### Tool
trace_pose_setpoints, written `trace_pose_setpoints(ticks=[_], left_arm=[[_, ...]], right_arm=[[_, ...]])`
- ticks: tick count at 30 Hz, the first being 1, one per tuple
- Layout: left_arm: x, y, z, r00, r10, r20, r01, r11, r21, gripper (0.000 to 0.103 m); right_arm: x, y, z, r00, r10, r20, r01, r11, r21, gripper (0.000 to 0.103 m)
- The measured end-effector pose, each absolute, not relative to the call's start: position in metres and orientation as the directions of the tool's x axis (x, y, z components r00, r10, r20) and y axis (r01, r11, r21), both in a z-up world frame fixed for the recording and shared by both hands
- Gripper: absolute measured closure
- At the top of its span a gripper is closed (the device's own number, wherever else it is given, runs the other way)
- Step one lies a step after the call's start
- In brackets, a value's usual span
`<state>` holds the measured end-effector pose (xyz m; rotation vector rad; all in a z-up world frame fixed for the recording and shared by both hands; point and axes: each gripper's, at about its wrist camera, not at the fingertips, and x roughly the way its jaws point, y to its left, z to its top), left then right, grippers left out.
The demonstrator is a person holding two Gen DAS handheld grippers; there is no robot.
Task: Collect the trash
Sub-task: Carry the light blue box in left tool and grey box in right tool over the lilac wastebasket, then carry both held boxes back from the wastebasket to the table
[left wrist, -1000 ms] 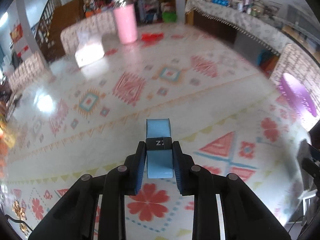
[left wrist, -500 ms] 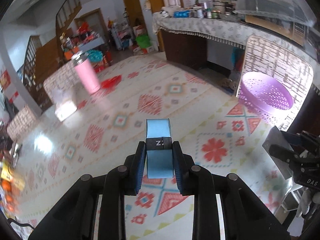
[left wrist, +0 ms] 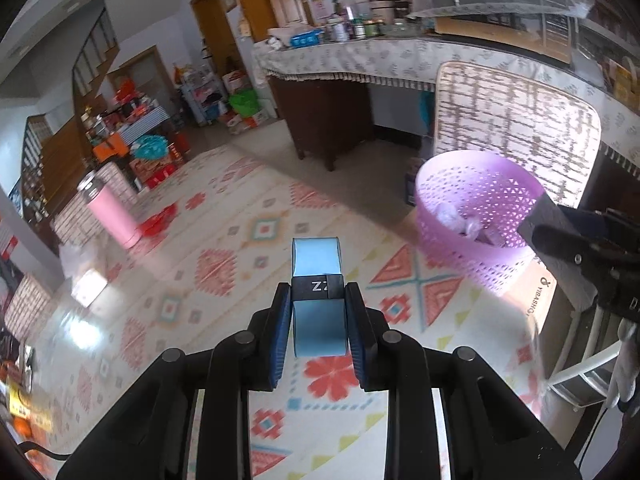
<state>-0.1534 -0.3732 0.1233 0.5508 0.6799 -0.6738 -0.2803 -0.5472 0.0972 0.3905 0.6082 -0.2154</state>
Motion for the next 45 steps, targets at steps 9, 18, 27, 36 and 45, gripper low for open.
trace_pose_setpoints(ticks=[9, 18, 27, 36, 45], left_arm=[[-0.152, -0.427, 0.118, 0.547, -0.405, -0.733, 0.762, 0.603, 0.236, 0.078], [-0.144, -0.468, 0.114, 0.491, -0.434, -0.756, 0.803, 0.563, 0.198, 0.078], [-0.142, -0.503, 0.112, 0.442, -0.470, -0.764, 0.833, 0.530, 0.157, 0.078], [-0.140, -0.509, 0.105, 0.433, -0.469, -0.770, 0.835, 0.531, 0.145, 0.078], [-0.150, -0.469, 0.119, 0.488, -0.477, -0.731, 0.796, 0.587, 0.149, 0.078]], right_arm=[[-0.281, -0.593, 0.096, 0.786, -0.131, -0.604, 0.367, 0.886, 0.285, 0.042], [-0.270, -0.623, 0.090, 0.779, -0.144, -0.610, 0.397, 0.866, 0.303, 0.042], [-0.266, -0.647, 0.090, 0.775, -0.166, -0.610, 0.424, 0.852, 0.306, 0.042], [-0.273, -0.656, 0.086, 0.774, -0.170, -0.610, 0.440, 0.837, 0.325, 0.042], [-0.276, -0.625, 0.093, 0.793, -0.136, -0.593, 0.394, 0.857, 0.331, 0.042]])
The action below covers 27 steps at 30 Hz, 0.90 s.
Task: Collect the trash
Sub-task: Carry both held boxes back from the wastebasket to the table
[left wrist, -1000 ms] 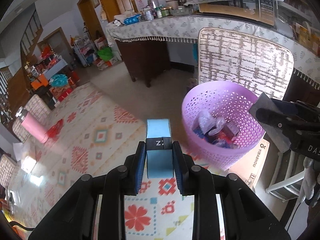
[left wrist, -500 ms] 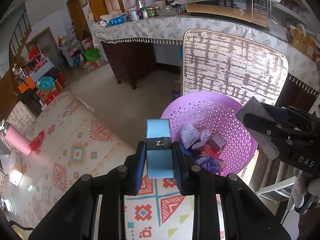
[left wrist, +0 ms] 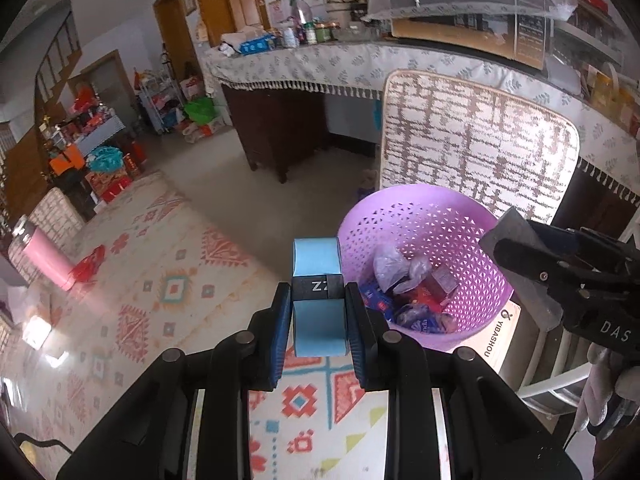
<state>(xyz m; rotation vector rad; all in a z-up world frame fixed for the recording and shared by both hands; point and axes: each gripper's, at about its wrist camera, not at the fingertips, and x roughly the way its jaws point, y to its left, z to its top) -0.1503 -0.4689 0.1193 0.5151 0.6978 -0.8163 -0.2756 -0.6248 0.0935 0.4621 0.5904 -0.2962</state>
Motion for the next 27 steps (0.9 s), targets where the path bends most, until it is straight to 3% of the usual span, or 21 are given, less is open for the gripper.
trace_pose_setpoints(ticks=[10, 27], left_arm=[[-0.162, -0.383, 0.143, 0.560, -0.483, -0.673, 0.712, 0.696, 0.093, 0.077], [-0.155, -0.211, 0.151, 0.701, -0.369, -0.611, 0.453, 0.891, -0.018, 0.077]], right_arm=[[-0.271, -0.565, 0.106, 0.814, -0.069, -0.577, 0.312, 0.889, 0.334, 0.042], [-0.254, -0.445, 0.102, 0.815, 0.087, -0.573, 0.161, 0.915, 0.369, 0.042]])
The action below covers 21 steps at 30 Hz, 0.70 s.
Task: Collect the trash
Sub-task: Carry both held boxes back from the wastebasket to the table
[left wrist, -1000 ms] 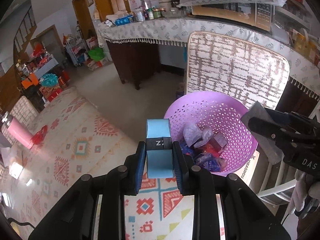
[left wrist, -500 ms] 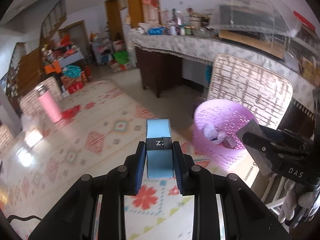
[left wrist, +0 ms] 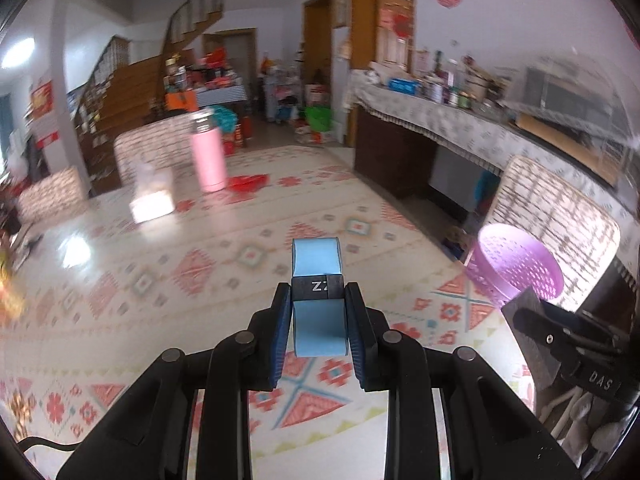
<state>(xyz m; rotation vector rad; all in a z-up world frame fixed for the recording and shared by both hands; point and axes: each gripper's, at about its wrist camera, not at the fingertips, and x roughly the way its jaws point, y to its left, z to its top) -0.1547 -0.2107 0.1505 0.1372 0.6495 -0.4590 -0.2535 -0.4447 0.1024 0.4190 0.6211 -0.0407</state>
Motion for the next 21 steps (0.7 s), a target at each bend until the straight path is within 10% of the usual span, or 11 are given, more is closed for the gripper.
trace_pose_setpoints(ticks=[21], left_arm=[[-0.169, -0.095, 0.163, 0.821, -0.226, -0.523, 0.244, 0.969, -0.037, 0.077]], right_arm=[[-0.229, -0.340, 0.104, 0.782, 0.178, -0.597, 0.031, 0.946, 0.323, 0.043]])
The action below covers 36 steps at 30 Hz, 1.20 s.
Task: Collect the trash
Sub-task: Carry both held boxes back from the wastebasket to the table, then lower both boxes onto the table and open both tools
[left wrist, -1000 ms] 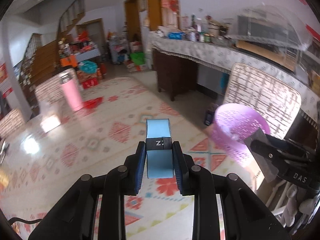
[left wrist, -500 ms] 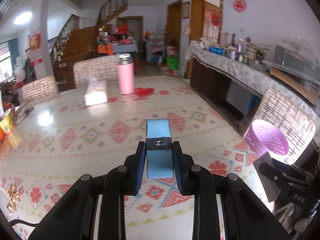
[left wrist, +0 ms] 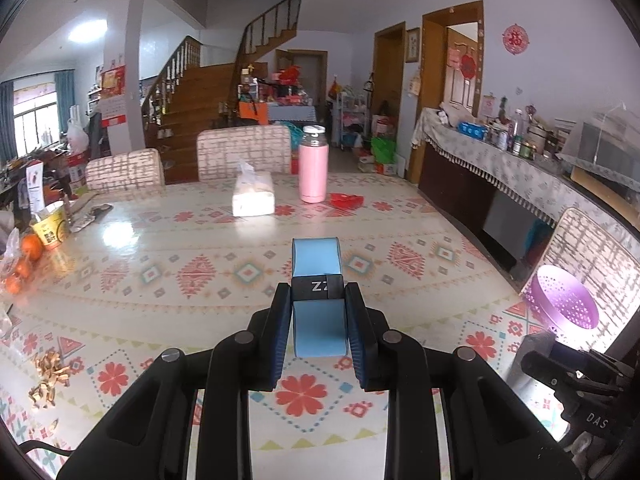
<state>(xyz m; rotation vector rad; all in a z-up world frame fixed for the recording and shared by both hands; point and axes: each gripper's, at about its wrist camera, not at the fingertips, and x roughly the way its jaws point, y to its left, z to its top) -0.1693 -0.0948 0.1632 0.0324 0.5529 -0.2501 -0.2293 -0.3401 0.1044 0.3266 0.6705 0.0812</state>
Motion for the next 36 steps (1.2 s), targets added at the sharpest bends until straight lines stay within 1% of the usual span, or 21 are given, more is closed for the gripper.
trace_pose_setpoints(ticks=[3, 8, 10, 11, 14, 15, 16, 17, 18, 19, 20, 22, 24, 25, 26, 29, 30, 31, 32, 35, 36], left_arm=[[-0.168, -0.090, 0.162, 0.820, -0.232, -0.523, 0.245, 0.968, -0.045, 0.077], [-0.163, -0.089, 0.156, 0.804, -0.231, -0.547, 0.246, 0.968, -0.048, 0.077], [-0.160, -0.090, 0.152, 0.800, -0.229, -0.555, 0.245, 0.969, -0.046, 0.077], [-0.159, -0.090, 0.150, 0.796, -0.230, -0.560, 0.245, 0.968, -0.049, 0.077], [-0.154, -0.089, 0.146, 0.783, -0.239, -0.574, 0.246, 0.967, -0.066, 0.077], [-0.153, -0.088, 0.144, 0.781, -0.239, -0.577, 0.244, 0.967, -0.070, 0.077], [-0.151, -0.087, 0.142, 0.779, -0.238, -0.580, 0.241, 0.968, -0.074, 0.077], [-0.149, -0.086, 0.139, 0.775, -0.237, -0.586, 0.239, 0.968, -0.076, 0.077], [-0.147, -0.085, 0.136, 0.769, -0.237, -0.594, 0.238, 0.968, -0.078, 0.077], [-0.145, -0.086, 0.133, 0.763, -0.235, -0.602, 0.236, 0.968, -0.079, 0.077], [-0.143, -0.086, 0.130, 0.756, -0.235, -0.611, 0.236, 0.968, -0.080, 0.077], [-0.137, -0.086, 0.121, 0.738, -0.234, -0.633, 0.237, 0.968, -0.082, 0.077], [-0.132, -0.086, 0.112, 0.719, -0.242, -0.652, 0.243, 0.966, -0.091, 0.068], [-0.131, -0.085, 0.107, 0.708, -0.252, -0.659, 0.250, 0.963, -0.101, 0.057], [-0.130, -0.084, 0.103, 0.697, -0.266, -0.666, 0.255, 0.960, -0.117, 0.050], [-0.126, -0.080, 0.094, 0.684, -0.261, -0.681, 0.246, 0.962, -0.122, 0.048], [-0.124, -0.078, 0.090, 0.681, -0.249, -0.689, 0.240, 0.964, -0.111, 0.045], [-0.122, -0.077, 0.087, 0.676, -0.239, -0.697, 0.236, 0.966, -0.102, 0.036], [-0.120, -0.077, 0.082, 0.672, -0.227, -0.705, 0.233, 0.968, -0.089, 0.030], [-0.113, -0.079, 0.066, 0.654, -0.183, -0.734, 0.234, 0.972, -0.034, 0.029], [-0.110, -0.081, 0.059, 0.645, -0.165, -0.747, 0.234, 0.972, -0.012, 0.029]], right_arm=[[-0.226, -0.334, 0.102, 0.776, 0.181, -0.604, 0.022, 0.949, 0.314, 0.043], [-0.216, -0.329, 0.090, 0.753, 0.184, -0.632, 0.029, 0.950, 0.311, 0.044], [-0.213, -0.329, 0.084, 0.743, 0.192, -0.642, 0.026, 0.949, 0.313, 0.072], [-0.212, -0.328, 0.082, 0.732, 0.203, -0.651, 0.020, 0.948, 0.318, 0.081], [-0.209, -0.331, 0.078, 0.727, 0.204, -0.656, 0.026, 0.946, 0.323, 0.081], [-0.209, -0.332, 0.076, 0.725, 0.208, -0.657, 0.025, 0.945, 0.327, 0.080], [-0.208, -0.333, 0.073, 0.720, 0.209, -0.662, 0.031, 0.943, 0.331, 0.075], [-0.206, -0.335, 0.070, 0.714, 0.204, -0.670, 0.043, 0.942, 0.334, 0.053], [-0.205, -0.336, 0.065, 0.708, 0.196, -0.678, 0.060, 0.941, 0.334, 0.027], [-0.204, -0.337, 0.061, 0.707, 0.194, -0.680, 0.065, 0.940, 0.336, 0.019], [-0.204, -0.336, 0.058, 0.706, 0.192, -0.682, 0.068, 0.940, 0.335, 0.017], [-0.199, -0.333, 0.049, 0.685, 0.195, -0.702, 0.067, 0.943, 0.326, 0.017], [-0.194, -0.329, 0.042, 0.666, 0.188, -0.721, 0.067, 0.949, 0.309, 0.017], [-0.190, -0.325, 0.038, 0.653, 0.184, -0.734, 0.062, 0.953, 0.295, 0.017], [-0.188, -0.322, 0.035, 0.646, 0.181, -0.741, 0.058, 0.957, 0.284, 0.017], [-0.180, -0.311, 0.026, 0.624, 0.154, -0.766, 0.048, 0.971, 0.234, 0.018], [-0.177, -0.306, 0.023, 0.618, 0.141, -0.774, 0.046, 0.976, 0.214, 0.019], [-0.175, -0.304, 0.021, 0.613, 0.133, -0.779, 0.047, 0.978, 0.204, 0.020], [-0.173, -0.301, 0.019, 0.609, 0.126, -0.783, 0.047, 0.980, 0.195, 0.021], [-0.171, -0.294, 0.019, 0.616, 0.094, -0.782, 0.037, 0.988, 0.147, 0.030], [-0.171, -0.293, 0.019, 0.615, 0.088, -0.783, 0.036, 0.990, 0.139, 0.035]])
